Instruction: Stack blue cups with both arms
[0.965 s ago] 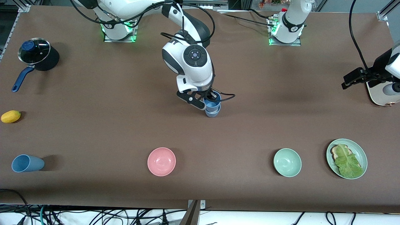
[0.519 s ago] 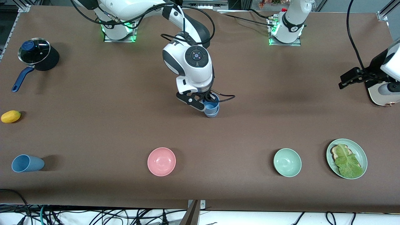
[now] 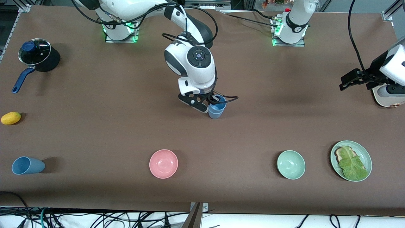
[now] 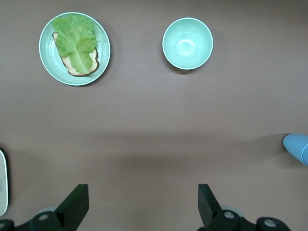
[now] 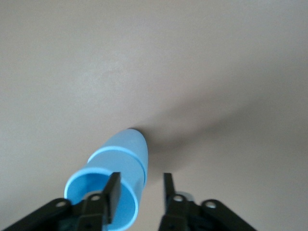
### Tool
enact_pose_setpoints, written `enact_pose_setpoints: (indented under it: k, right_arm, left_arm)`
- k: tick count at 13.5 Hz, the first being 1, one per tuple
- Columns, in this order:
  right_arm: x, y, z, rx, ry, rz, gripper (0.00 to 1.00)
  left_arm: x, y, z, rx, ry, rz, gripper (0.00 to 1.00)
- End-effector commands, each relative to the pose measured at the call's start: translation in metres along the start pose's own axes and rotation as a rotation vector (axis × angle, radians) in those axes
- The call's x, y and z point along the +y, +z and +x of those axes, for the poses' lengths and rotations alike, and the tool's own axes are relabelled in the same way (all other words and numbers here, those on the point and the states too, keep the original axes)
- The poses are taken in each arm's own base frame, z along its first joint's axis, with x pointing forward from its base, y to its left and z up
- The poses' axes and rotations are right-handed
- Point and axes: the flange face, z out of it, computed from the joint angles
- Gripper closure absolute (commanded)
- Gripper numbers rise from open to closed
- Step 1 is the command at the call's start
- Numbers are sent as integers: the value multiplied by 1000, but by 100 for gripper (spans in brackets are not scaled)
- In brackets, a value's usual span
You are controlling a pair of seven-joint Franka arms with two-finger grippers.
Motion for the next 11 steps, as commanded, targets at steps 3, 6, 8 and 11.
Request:
enact_pose_setpoints:
  k: [3,6,8,11]
  right_arm:
    - [33,-52,79,20,-56,-34,26]
    - [88,-79,166,-6,-183,-72,24]
    - [132,-100,215,-50,-268,-91,11]
    - [194,-137,267,-80,-287,-92,0]
  left_arm:
    - [0,-4,0,0,23,2,0]
    - [0,-11,1,15,22,1,0]
    - [0,-11,1,15,22,1,0]
    - [0,-11,1,14,22,1,0]
